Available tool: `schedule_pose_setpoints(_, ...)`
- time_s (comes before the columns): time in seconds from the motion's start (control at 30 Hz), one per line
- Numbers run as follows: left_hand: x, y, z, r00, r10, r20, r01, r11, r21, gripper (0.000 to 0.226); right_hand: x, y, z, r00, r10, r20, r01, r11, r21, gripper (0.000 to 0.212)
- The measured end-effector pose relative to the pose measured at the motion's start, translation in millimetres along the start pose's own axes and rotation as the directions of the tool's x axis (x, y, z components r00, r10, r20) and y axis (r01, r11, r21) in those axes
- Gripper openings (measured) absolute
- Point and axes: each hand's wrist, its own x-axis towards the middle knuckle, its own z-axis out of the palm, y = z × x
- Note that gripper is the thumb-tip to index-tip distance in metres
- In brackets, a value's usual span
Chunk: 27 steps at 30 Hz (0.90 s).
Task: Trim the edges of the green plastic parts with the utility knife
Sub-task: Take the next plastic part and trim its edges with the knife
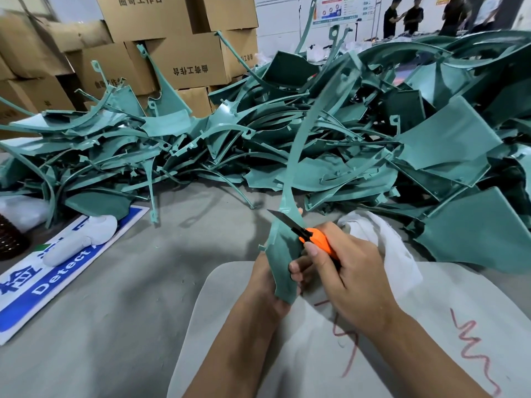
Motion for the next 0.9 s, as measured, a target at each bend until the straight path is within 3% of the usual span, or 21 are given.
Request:
schedule_pose_setpoints(0.17, 5.0, -2.6, -12.6, 0.995, -0.046, -0.091, 0.054, 0.995, 0.088, 0.066, 0.5, 1.3, 2.1, 0.998, 0.055, 0.015, -0.052, 0.992, -0.114, 0.028)
schedule_pose_setpoints(0.23, 3.5, 0.3, -3.7, 0.997, -0.081, 0.009, 0.08, 0.994, 0.076, 0.045, 1.2, 0.6, 2.1, 0.998, 0.066, 0.003, -0.065, 0.991, -0.116, 0.024)
schedule_pose_setpoints(0.33, 5.1, 1.3, 3.4, 0.994, -0.095, -0.054, 0.098, 0.994, 0.05, 0.037, 1.3, 2.6, 0.2, 0.996, 0.093, -0.013, -0.094, 0.985, -0.144, 0.026)
schedule_pose_setpoints(0.5, 6.4, -3.9, -12.6, 0.973, -0.088, -0.212, 0.116, 0.986, 0.123, 0.04, -0.4, 3.8, -5.2, 0.993, 0.098, 0.059, -0.103, 0.99, 0.092, 0.025)
schedule_pose_setpoints(0.57, 4.7, -1.6, -5.5, 0.991, -0.093, -0.097, 0.102, 0.991, 0.088, 0.027, 1.3, 5.3, -8.4, 0.999, 0.037, 0.035, -0.04, 0.996, 0.082, 0.023)
schedule_pose_setpoints(0.67, 6.8, -0.2, -1.6, 0.997, -0.06, 0.05, 0.056, 0.996, 0.067, 0.024, 1.3, 7.8, -9.8, 0.999, 0.0, 0.033, -0.002, 0.997, 0.076, 0.023)
schedule_pose_setpoints(0.8, 5.4, -1.5, -3.2, 0.996, -0.018, 0.083, 0.01, 0.995, 0.098, 0.02, -2.3, 8.7, -4.2, 0.992, 0.05, 0.119, -0.06, 0.995, 0.082, 0.026)
schedule_pose_setpoints(0.9, 4.8, 0.7, -2.5, 0.993, -0.079, 0.09, 0.076, 0.997, 0.032, 0.019, -1.4, 11.7, -5.4, 0.995, 0.068, 0.074, -0.067, 0.998, -0.02, 0.026)
